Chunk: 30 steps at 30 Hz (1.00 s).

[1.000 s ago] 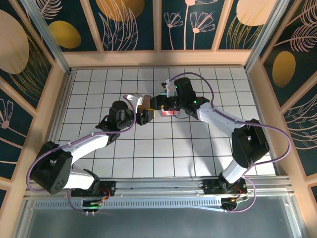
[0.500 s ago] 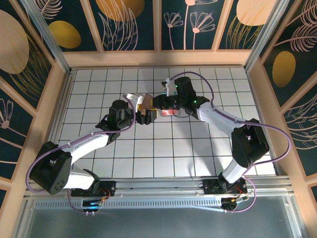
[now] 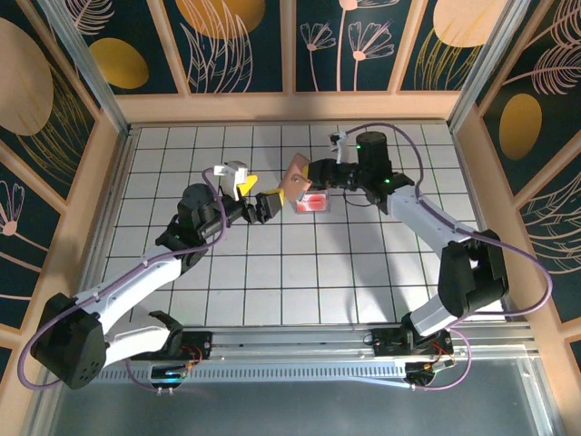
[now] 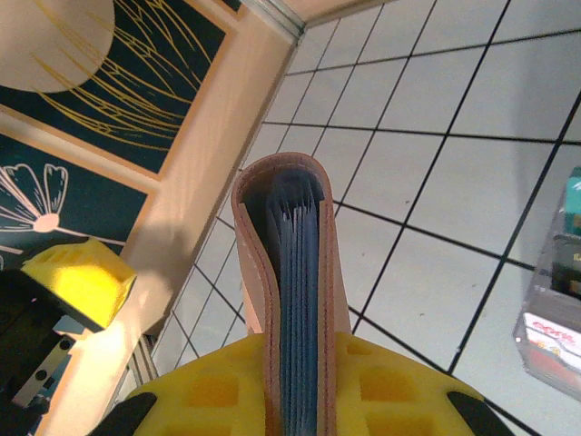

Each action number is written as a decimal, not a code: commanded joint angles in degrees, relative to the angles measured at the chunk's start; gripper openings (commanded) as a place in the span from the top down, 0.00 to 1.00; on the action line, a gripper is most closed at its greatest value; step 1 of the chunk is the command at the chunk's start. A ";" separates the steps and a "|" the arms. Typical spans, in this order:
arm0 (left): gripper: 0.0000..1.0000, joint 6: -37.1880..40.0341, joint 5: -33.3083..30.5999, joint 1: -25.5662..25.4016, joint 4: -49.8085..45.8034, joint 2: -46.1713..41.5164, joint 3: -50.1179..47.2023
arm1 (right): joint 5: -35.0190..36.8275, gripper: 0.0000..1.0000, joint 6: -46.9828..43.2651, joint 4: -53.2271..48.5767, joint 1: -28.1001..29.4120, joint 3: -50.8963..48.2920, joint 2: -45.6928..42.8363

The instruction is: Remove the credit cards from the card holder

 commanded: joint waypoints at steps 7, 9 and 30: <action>0.09 -10.61 15.20 5.80 4.51 6.84 5.21 | -20.41 1.00 -8.86 3.57 -6.83 -5.32 -7.75; 0.12 -14.11 22.26 7.79 8.81 9.00 5.23 | -23.97 1.00 -10.60 3.78 -7.70 -6.10 -8.77; 0.20 -9.09 42.65 3.84 7.88 16.77 11.80 | -39.96 1.00 -11.27 10.36 -6.33 -4.51 -8.21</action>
